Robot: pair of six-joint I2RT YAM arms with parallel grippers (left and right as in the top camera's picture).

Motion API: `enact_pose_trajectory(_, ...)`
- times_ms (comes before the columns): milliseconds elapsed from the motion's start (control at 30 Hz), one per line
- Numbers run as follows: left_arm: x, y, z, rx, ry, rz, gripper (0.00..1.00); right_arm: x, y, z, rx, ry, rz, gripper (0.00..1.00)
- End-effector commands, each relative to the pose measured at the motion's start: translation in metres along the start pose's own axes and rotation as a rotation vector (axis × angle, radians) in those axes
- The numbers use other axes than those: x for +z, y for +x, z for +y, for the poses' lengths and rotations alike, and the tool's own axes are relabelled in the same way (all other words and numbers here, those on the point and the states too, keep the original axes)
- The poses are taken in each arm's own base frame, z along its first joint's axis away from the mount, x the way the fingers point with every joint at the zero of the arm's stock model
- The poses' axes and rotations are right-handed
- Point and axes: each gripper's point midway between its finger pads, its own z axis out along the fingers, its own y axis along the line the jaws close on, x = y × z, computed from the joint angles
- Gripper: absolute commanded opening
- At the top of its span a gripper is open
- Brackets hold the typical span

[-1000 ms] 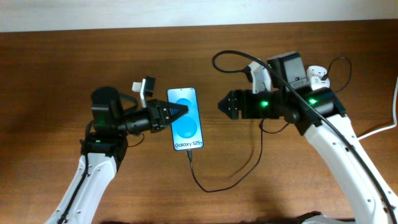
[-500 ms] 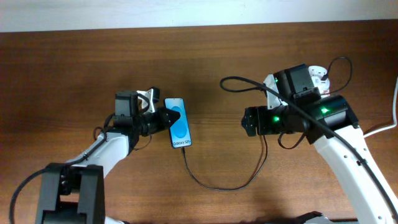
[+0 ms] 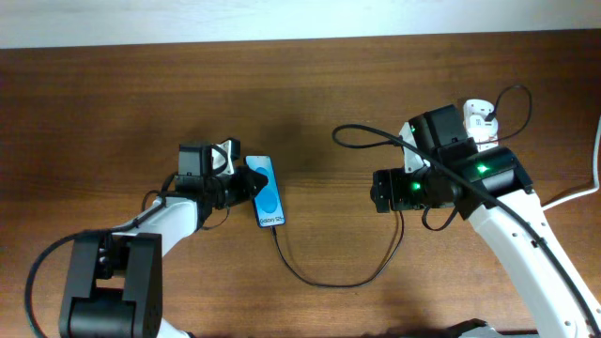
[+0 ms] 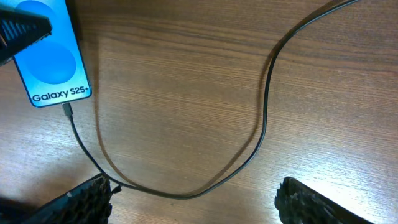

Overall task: Plug charger to phone and switch on socket
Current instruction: 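Set the phone flat on the table with the left gripper and release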

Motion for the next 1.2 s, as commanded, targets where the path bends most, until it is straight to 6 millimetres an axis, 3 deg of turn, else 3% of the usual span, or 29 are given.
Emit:
enact_pose_trajectory(0,0.001,-0.002,0.006,0.013,-0.034,-0.006,0.12,-0.001,0.001,-0.004,0.0,0.013,-0.006,0.87)
enact_pose_trajectory(233,0.0,0.002,0.019,-0.009,-0.104,-0.004,0.15,-0.001,0.001,-0.004,0.001,0.013,-0.006,0.87)
enact_pose_trajectory(567,-0.001,0.003,0.022,-0.015,-0.116,0.001,0.27,-0.001,0.001,-0.004,0.0,0.013,-0.007,0.87)
enact_pose_trajectory(667,-0.003,0.01,0.037,-0.043,-0.197,0.016,0.33,-0.001,0.001,-0.004,0.001,0.013,-0.006,0.87)
enact_pose_trajectory(1167,-0.006,0.011,0.049,-0.052,-0.261,0.009,0.36,-0.001,0.003,-0.004,0.002,0.015,0.002,0.87)
